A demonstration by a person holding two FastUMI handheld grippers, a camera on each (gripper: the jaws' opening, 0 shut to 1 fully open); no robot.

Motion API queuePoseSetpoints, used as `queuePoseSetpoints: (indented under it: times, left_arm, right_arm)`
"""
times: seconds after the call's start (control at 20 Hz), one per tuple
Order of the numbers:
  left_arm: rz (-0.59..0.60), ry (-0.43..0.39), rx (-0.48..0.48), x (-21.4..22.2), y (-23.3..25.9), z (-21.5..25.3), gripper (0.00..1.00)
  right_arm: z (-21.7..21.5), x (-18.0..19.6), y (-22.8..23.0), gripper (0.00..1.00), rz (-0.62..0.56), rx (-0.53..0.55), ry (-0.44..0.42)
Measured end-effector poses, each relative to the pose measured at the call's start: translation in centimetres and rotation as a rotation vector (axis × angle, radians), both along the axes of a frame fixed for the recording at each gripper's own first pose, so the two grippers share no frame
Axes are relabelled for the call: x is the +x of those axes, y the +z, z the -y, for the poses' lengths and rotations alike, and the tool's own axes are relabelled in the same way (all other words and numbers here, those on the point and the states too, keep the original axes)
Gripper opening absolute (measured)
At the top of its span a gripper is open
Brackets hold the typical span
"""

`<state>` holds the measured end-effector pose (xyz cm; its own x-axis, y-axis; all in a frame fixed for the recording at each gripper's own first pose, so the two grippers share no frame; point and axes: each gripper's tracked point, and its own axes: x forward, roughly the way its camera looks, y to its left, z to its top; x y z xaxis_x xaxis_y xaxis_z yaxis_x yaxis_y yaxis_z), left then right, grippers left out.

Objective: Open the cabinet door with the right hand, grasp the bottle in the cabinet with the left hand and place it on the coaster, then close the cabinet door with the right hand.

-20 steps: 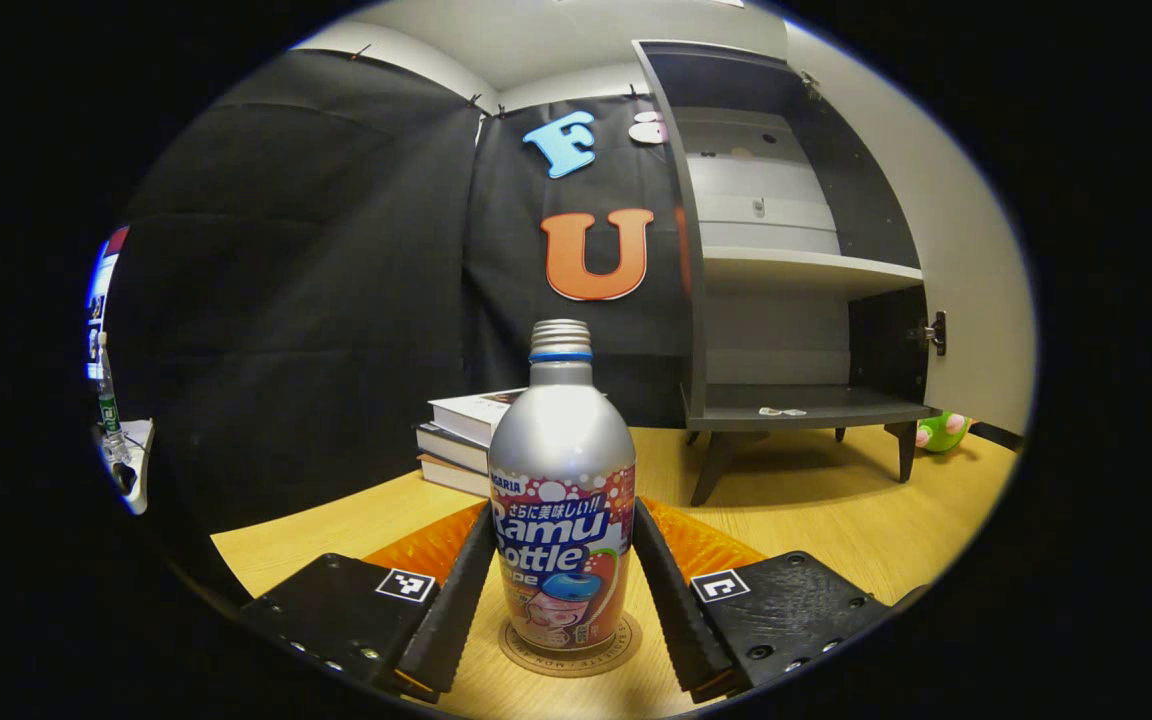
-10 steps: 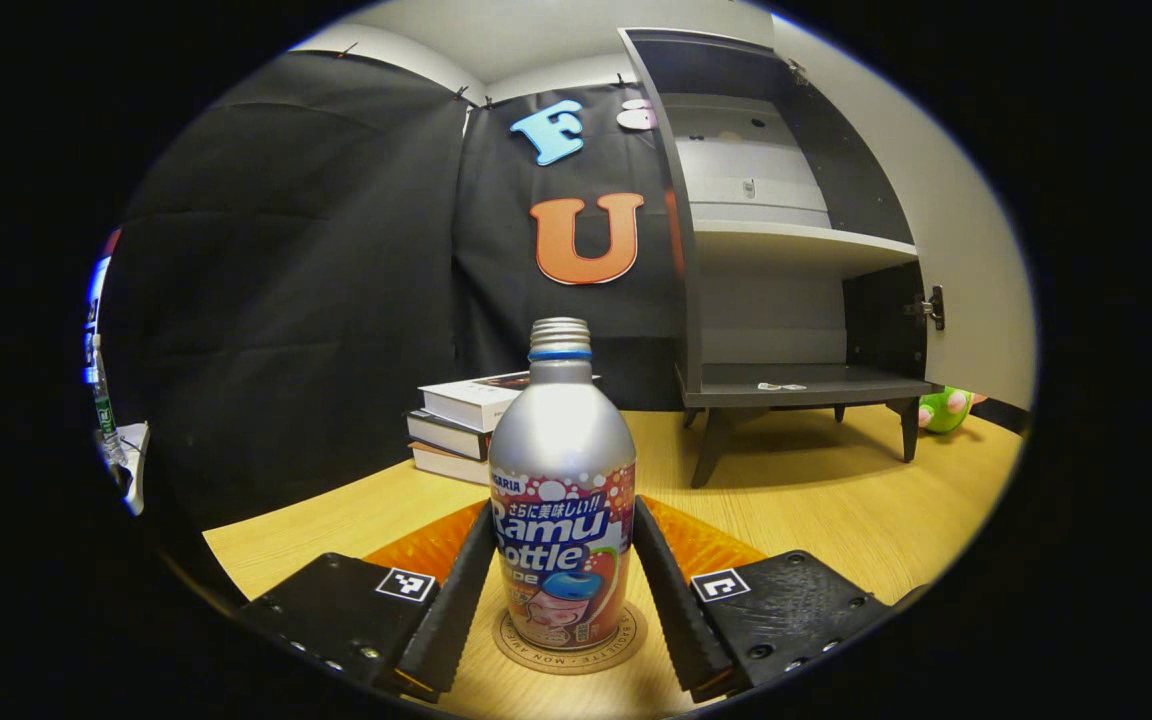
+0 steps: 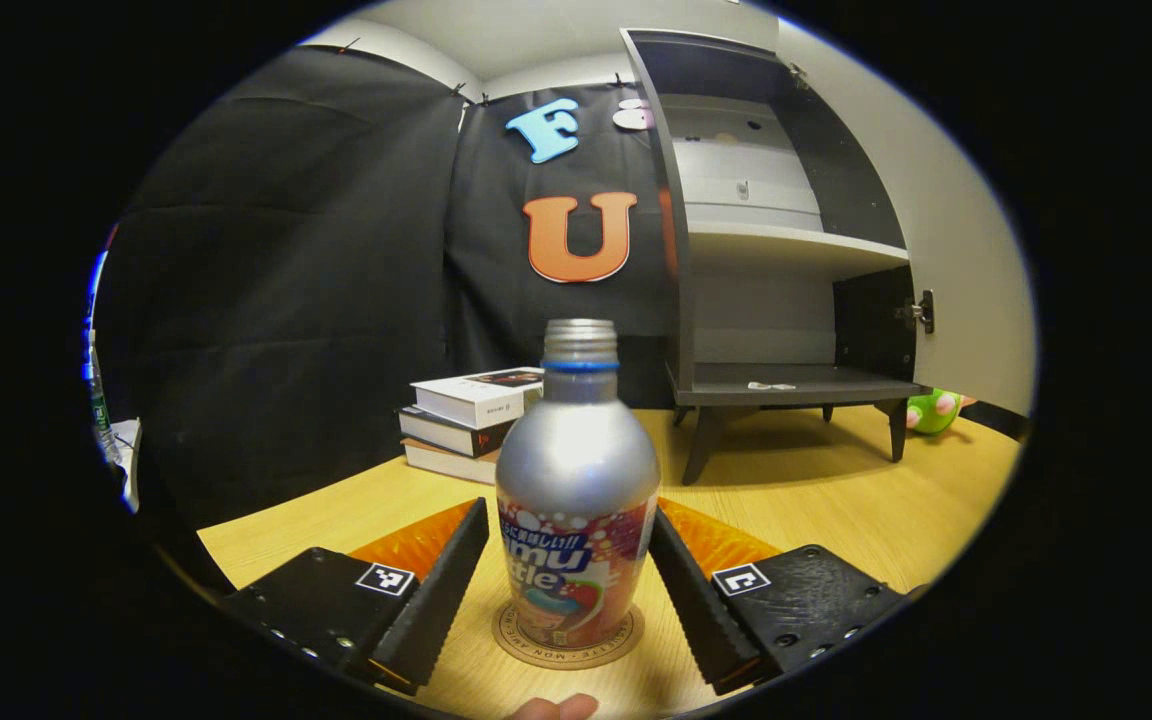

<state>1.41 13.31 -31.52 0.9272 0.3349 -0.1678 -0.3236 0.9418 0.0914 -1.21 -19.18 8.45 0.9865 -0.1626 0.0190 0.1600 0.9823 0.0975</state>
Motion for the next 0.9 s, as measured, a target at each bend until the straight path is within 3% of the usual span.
queuePoseSetpoints:
  times: [0.3, 0.6, 0.9]
  left_arm:
    - [0.065, -0.020, 0.002, -0.6, 5.5, 0.4, 0.94]
    - [0.114, -0.088, -0.011, -2.0, 17.1, 3.8, 0.94]
    - [0.134, -0.120, -0.031, -2.8, 25.5, 7.6, 0.94]
  right_arm:
    - [0.0, 0.1, 0.1, 0.90, 0.008, -0.011, 0.006]
    - [-0.1, 0.2, 0.2, 0.90, 0.021, -0.030, 0.035]
    - [-0.3, 0.4, 0.2, 0.90, 0.029, -0.017, 0.048]
